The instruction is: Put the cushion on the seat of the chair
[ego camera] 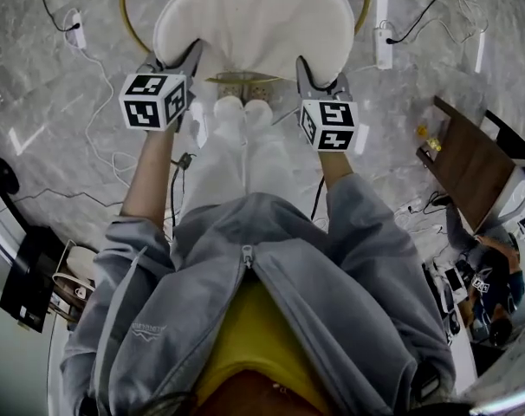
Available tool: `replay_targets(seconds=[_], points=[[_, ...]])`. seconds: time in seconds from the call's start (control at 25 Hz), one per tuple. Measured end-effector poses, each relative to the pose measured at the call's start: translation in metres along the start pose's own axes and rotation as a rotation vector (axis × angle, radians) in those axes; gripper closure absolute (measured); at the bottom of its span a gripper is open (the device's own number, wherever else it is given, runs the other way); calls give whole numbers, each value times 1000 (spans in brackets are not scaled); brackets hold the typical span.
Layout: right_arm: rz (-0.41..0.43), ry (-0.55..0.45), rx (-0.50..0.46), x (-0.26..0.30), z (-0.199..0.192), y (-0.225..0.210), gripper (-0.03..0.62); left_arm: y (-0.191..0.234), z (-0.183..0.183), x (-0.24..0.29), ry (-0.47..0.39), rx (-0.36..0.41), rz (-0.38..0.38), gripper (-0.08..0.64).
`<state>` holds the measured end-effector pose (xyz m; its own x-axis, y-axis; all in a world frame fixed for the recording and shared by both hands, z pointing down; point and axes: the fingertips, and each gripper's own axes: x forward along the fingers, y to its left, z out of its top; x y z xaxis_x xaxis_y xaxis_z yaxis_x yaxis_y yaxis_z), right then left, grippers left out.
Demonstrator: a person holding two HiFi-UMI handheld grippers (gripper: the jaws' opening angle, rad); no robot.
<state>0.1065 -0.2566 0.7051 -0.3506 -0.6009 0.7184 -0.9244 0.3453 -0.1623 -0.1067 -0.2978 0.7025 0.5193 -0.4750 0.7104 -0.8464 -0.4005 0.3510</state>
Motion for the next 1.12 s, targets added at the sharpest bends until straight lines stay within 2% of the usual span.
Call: replay_targets(seconds=[0.2,0.76,0.92,1.12], points=[[15,73,22,21,-25,-2,518,12,-27,20,77,-60,-12,485],[68,279,128,67,-89,-3,514,40,-88,63,284,-150,-64,482],[61,321,150,77,-101,-5,511,42,-103,78,328,-152,-82,478],[23,359,161,88,-109,-14,503,46,-104,92,365,-99,-72,458]])
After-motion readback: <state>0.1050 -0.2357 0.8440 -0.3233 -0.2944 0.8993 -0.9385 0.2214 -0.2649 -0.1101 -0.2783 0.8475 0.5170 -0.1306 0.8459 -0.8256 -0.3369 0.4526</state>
